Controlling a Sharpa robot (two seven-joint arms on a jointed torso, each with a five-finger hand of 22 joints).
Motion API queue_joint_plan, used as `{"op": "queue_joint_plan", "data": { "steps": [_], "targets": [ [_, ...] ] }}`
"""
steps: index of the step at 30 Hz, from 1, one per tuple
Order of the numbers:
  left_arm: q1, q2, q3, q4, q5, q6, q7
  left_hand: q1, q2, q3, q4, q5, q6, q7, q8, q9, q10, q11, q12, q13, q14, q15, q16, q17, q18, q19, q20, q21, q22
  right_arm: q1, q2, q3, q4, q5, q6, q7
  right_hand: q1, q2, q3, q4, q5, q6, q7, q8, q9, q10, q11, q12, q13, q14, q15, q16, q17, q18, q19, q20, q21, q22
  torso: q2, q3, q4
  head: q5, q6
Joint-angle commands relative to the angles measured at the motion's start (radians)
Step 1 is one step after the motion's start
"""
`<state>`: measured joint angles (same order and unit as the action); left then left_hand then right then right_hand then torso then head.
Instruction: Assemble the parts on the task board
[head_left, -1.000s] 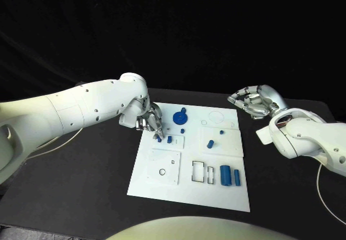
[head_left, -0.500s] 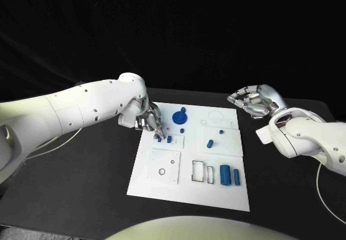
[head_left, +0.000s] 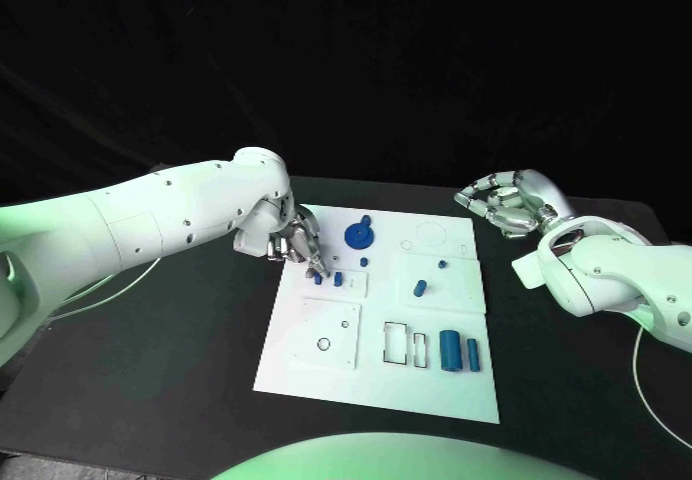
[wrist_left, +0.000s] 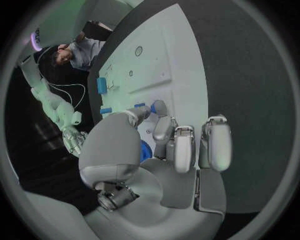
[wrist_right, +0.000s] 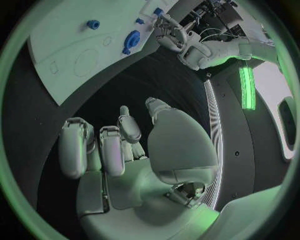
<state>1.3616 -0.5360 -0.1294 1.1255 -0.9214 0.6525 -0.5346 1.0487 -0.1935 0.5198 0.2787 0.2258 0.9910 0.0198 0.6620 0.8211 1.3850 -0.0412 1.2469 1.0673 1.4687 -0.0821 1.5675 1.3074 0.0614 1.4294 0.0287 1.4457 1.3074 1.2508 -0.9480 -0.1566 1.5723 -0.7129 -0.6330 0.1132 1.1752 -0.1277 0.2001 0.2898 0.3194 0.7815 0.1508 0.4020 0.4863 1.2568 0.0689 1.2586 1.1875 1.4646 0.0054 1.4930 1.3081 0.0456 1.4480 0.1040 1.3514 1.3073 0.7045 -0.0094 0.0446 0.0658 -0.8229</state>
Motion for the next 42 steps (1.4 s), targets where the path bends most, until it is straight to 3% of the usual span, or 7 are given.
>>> {"op": "queue_joint_plan", "data": {
  "steps": [1,9,21,27,31,35,42],
  "targets": [
    [-0.001,-0.007,0.000,0.008,-0.002,-0.042,0.012,-0.005,0.004,-0.011,0.007,-0.003,0.007,0.001,-0.006,0.002,0.005,-0.003,0.004,0.003,0.102,-0.007,0.003,0.263,-0.010,0.003,-0.004,-0.002,0.065,-0.001,0.000,0.000,0.000,-0.005,0.015,0.011,0.001,0.010,-0.006,-0.001,0.005,-0.005,0.002,0.006,-0.001,-0.008,0.002,-0.005,-0.001,0.064,-0.008,-0.003,0.078,0.012,-0.008,-0.002,-0.006,0.119,0.000,0.0000,-0.0002,0.000,0.002],
    [-0.001,-0.036,0.006,0.034,0.012,-0.099,0.017,-0.035,0.022,-0.046,0.015,-0.001,0.004,0.003,-0.008,0.004,-0.003,-0.002,-0.010,-0.015,0.102,-0.007,0.003,0.263,-0.009,0.000,-0.005,-0.005,0.060,-0.001,0.001,0.000,-0.004,-0.003,0.019,0.013,-0.001,0.009,-0.009,0.000,0.005,-0.006,0.002,0.006,-0.001,-0.009,0.002,-0.005,-0.002,0.064,-0.008,-0.003,0.078,0.013,-0.010,-0.002,-0.009,0.117,-0.001,-0.0008,0.0008,-0.006,0.002],
    [0.000,-0.100,0.045,0.089,0.142,-0.262,0.036,-0.053,0.005,-0.104,0.014,-0.002,-0.044,0.017,-0.014,0.014,-0.063,0.010,-0.083,-0.114,0.087,-0.001,-0.021,0.213,0.002,-0.033,0.000,-0.038,0.015,-0.002,0.002,0.000,-0.011,-0.002,0.018,0.014,-0.004,0.009,-0.012,0.001,0.005,-0.007,0.002,0.006,-0.002,-0.011,0.002,-0.006,-0.003,0.064,-0.008,-0.004,0.077,0.013,-0.011,-0.002,-0.011,0.116,-0.001,-0.0008,0.0017,-0.006,0.014],
    [0.000,-0.126,0.050,0.117,0.180,-0.380,0.071,-0.014,0.004,-0.134,0.013,0.004,-0.121,0.048,-0.042,-0.003,-0.220,0.037,-0.267,-0.357,0.058,0.020,-0.066,0.131,0.023,-0.099,0.017,-0.107,-0.074,-0.003,0.000,0.000,-0.012,-0.002,0.018,0.014,-0.004,0.009,-0.012,0.001,0.005,-0.007,0.002,0.006,-0.002,-0.011,0.002,-0.006,-0.003,0.064,-0.008,-0.004,0.077,0.013,-0.011,-0.002,-0.011,0.116,0.000,-0.0009,-0.0005,-0.009,0.020],
    [-0.004,-0.152,0.046,0.160,0.112,-0.525,0.224,0.150,0.003,-0.103,0.004,0.010,-0.218,0.110,-0.110,-0.066,-0.388,0.095,-0.408,-0.476,-0.119,0.072,-0.275,-0.186,0.099,-0.374,0.058,-0.402,-0.418,-0.003,-0.001,0.000,-0.012,-0.002,0.016,0.014,-0.006,0.009,-0.013,0.001,0.005,-0.007,0.002,0.006,-0.002,-0.011,0.003,-0.007,-0.003,0.064,-0.008,-0.003,0.078,0.013,-0.011,-0.002,-0.012,0.116,0.001,-0.0007,-0.0003,-0.015,0.024],
    [-0.017,-0.169,0.036,0.196,-0.053,-0.669,0.400,0.254,-0.040,-0.088,0.013,0.008,-0.235,0.133,-0.142,-0.129,-0.459,0.121,-0.502,-0.563,-0.320,0.099,-0.527,-0.493,0.121,-0.464,0.087,-0.584,-0.576,-0.003,-0.003,-0.001,-0.015,-0.008,0.009,0.017,-0.004,0.010,-0.013,0.000,0.006,-0.009,0.003,0.006,-0.002,-0.023,0.003,-0.018,-0.017,0.063,-0.008,-0.004,0.076,0.017,-0.019,-0.001,-0.025,0.107,0.001,-0.0012,0.0021,-0.025,0.036],
    [-0.063,-0.180,0.022,0.256,-0.242,-0.891,0.681,0.400,-0.059,-0.034,-0.004,0.007,-0.245,0.159,-0.173,-0.221,-0.532,0.159,-0.628,-0.693,-0.463,0.136,-0.676,-0.613,0.118,-0.519,0.122,-0.739,-0.670,-0.006,-0.003,-0.001,-0.025,-0.010,0.007,0.022,0.006,0.017,-0.012,-0.003,0.010,-0.011,0.003,0.007,-0.003,-0.069,0.003,-0.065,-0.070,0.064,-0.007,-0.004,0.077,0.018,-0.023,-0.001,-0.033,0.103,-0.001,-0.0050,0.0007,-0.031,0.046]
  ]
}}
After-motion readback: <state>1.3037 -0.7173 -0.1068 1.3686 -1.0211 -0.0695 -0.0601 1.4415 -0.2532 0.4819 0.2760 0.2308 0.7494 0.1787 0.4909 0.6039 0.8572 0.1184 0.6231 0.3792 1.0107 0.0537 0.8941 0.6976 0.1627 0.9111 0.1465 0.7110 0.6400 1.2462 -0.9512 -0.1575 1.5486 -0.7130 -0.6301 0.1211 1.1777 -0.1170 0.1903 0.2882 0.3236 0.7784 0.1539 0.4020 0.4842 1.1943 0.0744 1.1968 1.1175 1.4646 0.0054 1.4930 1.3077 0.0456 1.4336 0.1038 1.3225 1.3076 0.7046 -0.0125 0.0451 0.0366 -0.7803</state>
